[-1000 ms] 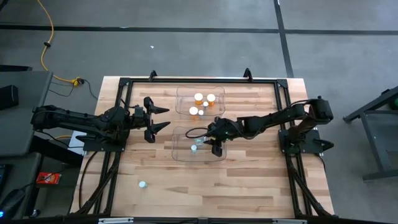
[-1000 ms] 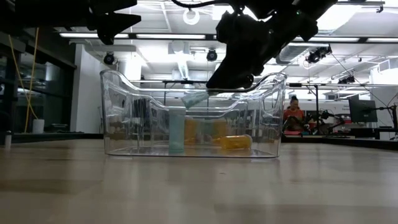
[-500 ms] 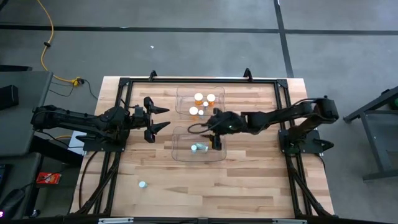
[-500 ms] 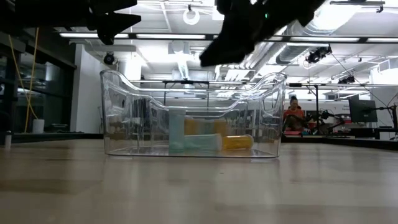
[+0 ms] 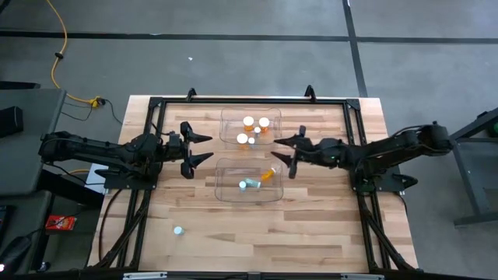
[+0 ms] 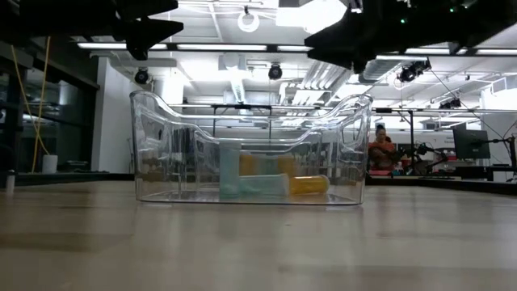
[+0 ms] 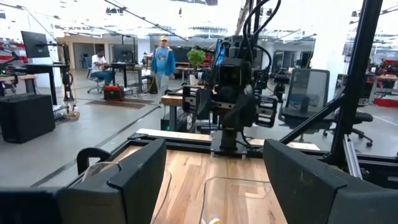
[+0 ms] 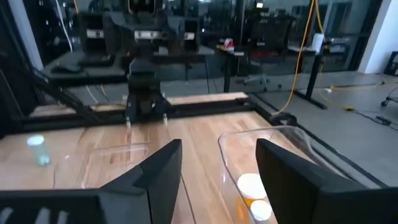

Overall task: Pick and place medicine bottles into bin by pill shape (circle, oval)
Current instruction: Put the blue tablet bottle into the bottom transparent bin

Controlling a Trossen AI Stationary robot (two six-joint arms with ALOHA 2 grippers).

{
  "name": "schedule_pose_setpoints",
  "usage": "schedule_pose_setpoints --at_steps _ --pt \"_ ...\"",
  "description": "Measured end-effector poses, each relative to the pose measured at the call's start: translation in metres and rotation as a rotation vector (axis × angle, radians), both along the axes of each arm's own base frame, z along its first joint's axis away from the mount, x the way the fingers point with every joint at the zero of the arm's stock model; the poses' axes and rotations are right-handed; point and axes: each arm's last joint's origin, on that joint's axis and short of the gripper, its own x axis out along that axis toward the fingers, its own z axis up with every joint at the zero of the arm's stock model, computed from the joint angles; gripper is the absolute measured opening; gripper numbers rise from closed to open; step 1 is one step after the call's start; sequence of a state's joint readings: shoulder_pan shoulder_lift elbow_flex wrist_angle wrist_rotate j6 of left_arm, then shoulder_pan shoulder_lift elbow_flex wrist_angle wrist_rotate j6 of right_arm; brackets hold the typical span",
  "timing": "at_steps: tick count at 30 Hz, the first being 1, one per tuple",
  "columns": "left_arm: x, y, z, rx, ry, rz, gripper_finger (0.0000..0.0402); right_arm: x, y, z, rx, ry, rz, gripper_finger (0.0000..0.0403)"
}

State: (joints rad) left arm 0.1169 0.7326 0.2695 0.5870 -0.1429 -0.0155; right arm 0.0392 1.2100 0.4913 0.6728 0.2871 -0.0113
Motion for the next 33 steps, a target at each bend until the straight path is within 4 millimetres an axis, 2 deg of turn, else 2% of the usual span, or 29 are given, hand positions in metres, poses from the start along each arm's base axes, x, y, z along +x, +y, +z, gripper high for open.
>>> schedule_pose_setpoints --at_steps 3,14,28,33 --pt "0.0 0.0 0.0 0.0 0.0 0.0 0.0256 -0.005 -0.002 0.002 0.001 -0.026 -0.004 0.0197" --pt "0.0 0.0 0.0 0.0 0.0 0.0 0.0256 0.0 -0.003 0.017 -0.054 -0.06 -0.005 0.0197" --pt "0.0 0.0 0.0 -0.04 -0.011 -0.007 0.0256 0.0 -0.003 0.015 -0.096 -0.032 -0.003 0.0197" --pt "0.008 -0.007 0.011 -0.089 0.056 -0.052 0.0256 0.0 -0.003 0.015 -0.097 -0.031 -0.003 0.0197"
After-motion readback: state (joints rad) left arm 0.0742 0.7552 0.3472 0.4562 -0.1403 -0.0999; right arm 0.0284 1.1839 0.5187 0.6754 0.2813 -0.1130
